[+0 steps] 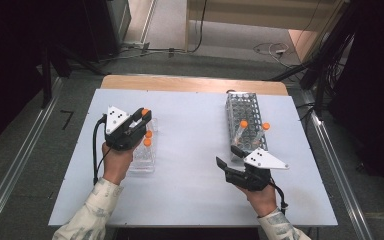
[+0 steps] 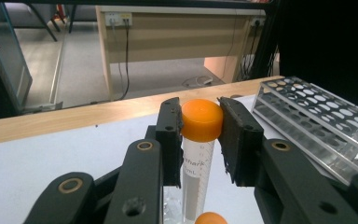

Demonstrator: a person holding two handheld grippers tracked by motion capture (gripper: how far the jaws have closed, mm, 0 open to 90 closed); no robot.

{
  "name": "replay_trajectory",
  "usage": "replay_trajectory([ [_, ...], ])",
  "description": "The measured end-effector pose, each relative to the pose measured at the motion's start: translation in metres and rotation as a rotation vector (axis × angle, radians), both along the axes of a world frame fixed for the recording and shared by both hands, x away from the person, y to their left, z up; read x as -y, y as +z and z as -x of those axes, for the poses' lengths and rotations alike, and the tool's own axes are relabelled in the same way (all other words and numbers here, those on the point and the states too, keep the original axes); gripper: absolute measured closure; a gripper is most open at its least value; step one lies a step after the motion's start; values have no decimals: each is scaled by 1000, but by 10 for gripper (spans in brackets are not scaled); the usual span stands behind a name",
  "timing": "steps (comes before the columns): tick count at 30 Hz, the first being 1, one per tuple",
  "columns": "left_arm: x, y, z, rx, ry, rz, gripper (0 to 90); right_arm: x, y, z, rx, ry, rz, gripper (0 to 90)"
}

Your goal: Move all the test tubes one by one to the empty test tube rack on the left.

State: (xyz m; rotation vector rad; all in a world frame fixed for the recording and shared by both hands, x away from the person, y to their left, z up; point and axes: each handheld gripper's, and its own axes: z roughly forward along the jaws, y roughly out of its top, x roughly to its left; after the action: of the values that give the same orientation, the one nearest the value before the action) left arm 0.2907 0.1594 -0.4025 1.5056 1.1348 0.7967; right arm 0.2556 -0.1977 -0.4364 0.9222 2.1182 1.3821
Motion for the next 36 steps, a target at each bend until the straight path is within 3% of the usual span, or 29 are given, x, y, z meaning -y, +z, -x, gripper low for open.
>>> replay_trajectory([
  [36,4,-20,-1,-78,-2,-50,694,-2,-2,0,-3,0,10,362],
])
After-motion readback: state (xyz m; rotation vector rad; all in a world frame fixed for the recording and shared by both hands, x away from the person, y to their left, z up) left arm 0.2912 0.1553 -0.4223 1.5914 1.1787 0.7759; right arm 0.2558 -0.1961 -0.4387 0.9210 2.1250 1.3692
